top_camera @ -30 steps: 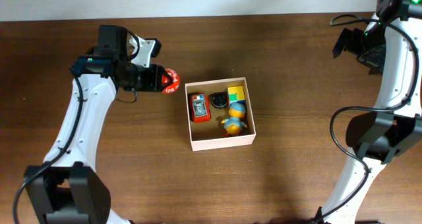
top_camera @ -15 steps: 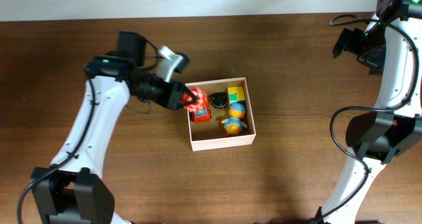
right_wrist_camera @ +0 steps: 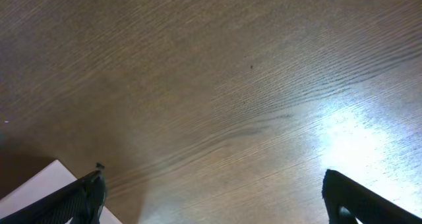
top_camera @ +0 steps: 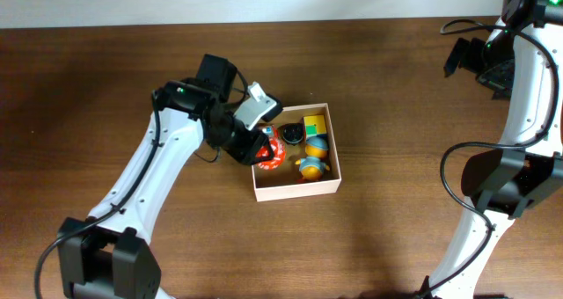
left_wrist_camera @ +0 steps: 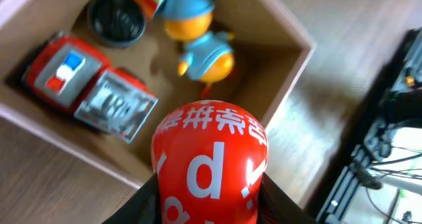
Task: Pack container
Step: 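Carry the red ball over the box and lower it inside, then open the left gripper to release the ball beside the truck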
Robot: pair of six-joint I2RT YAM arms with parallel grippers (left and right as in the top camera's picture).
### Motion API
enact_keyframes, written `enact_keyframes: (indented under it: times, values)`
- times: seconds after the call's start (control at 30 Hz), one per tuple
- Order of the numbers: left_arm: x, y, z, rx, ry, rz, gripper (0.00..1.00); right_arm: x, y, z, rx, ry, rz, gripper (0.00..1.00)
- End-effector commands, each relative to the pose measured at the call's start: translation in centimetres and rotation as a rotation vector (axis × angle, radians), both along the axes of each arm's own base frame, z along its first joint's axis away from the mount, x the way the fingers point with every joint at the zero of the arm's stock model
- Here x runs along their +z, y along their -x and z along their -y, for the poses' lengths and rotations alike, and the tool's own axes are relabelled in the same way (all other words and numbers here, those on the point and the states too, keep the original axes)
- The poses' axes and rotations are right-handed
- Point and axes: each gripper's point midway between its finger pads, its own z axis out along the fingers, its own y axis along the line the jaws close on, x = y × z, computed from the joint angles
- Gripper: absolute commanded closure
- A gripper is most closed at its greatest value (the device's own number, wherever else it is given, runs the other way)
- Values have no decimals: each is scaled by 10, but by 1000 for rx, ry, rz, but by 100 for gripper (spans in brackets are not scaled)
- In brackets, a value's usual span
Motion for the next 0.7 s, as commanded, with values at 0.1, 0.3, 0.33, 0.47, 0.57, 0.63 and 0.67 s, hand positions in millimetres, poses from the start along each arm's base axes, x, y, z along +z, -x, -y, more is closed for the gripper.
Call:
enact_keyframes:
  times: [0.1,0.3,0.33,0.47,0.57,0.63,0.67]
  values:
    - [-19,8,-10,-8,-54,-1,72,1,-1,-2,-2,-5,4,1]
    - [-20,5,-9,-7,-49,12,71,1,-1,-2,-2,-5,4,1]
    - [-20,5,-9,-7,-49,13,71,1,-1,-2,-2,-6,4,1]
    - [-20,4,-9,-7,-48,16,64,1,-1,-2,-2,-5,4,1]
    - [-20,4,-9,-7,-48,16,59,1,-1,-2,-2,-5,4,1]
    - [-20,4,-9,-7,-48,16,53,1,-1,-2,-2,-5,4,1]
    - [-20,4,-9,-8,-48,17,52,1,-1,-2,-2,-6,4,1]
